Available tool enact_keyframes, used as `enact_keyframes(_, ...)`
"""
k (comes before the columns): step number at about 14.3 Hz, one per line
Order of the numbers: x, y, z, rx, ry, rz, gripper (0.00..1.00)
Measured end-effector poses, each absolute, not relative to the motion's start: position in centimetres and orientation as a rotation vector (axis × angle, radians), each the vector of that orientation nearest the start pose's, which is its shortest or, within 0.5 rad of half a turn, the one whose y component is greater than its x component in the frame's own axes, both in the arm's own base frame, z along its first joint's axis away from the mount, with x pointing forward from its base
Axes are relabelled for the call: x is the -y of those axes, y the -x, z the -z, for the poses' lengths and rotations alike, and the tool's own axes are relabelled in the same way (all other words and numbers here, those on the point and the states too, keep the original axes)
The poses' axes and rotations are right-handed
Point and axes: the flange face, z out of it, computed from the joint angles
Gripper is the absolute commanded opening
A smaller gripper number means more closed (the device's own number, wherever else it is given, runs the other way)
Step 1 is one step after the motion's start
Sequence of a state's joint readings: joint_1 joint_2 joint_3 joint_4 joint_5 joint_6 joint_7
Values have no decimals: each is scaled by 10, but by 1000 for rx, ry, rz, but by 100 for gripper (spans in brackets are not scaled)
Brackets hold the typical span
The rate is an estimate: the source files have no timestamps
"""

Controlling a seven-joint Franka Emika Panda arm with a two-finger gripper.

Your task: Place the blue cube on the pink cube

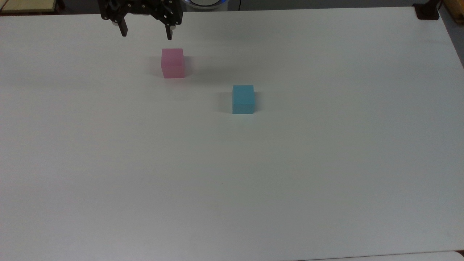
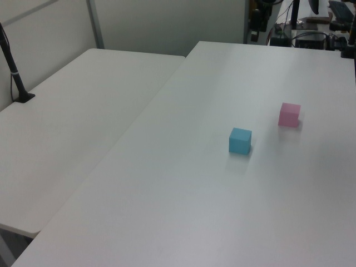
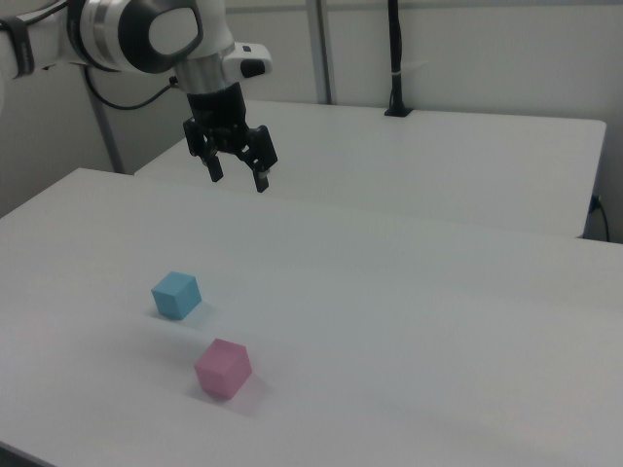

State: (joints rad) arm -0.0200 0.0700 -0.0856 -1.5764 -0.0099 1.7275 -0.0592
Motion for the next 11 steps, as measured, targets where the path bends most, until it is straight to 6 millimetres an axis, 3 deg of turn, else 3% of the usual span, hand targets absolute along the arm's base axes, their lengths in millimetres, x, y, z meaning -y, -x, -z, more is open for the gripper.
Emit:
enact_keyframes(4,61,-589,-593,-228,3153,119,100)
enact_keyframes(11,61,-590,-603,-243,3153,152,100)
